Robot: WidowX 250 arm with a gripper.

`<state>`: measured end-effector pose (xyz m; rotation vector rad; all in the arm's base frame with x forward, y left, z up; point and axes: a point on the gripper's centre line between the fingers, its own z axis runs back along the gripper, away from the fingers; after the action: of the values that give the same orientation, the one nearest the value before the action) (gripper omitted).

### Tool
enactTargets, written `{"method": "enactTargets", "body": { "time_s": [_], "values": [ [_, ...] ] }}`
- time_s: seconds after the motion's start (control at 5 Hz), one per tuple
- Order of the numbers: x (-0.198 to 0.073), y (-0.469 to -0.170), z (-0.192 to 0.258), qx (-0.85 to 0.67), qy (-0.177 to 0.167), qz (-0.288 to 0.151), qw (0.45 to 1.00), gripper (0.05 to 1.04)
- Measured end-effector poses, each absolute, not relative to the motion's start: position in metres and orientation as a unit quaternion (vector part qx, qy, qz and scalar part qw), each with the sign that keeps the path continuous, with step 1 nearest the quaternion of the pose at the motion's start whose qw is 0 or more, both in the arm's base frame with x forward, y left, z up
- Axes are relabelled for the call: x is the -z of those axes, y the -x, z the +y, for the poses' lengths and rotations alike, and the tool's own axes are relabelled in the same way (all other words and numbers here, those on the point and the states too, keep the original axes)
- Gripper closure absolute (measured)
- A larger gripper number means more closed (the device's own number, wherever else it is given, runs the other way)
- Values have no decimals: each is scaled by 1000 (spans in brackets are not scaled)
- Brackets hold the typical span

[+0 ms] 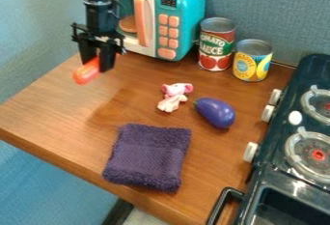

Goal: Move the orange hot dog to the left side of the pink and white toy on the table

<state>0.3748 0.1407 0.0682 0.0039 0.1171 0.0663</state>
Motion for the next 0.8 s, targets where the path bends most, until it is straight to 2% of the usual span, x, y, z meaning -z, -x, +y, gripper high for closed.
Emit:
{"method": "enactTargets", "body": {
  "time_s": [0.6,0.8],
  "values": [
    [-61,-378,112,-12,10,72,997,525],
    [-45,-383,97,17,2,86,996,525]
  ]
}}
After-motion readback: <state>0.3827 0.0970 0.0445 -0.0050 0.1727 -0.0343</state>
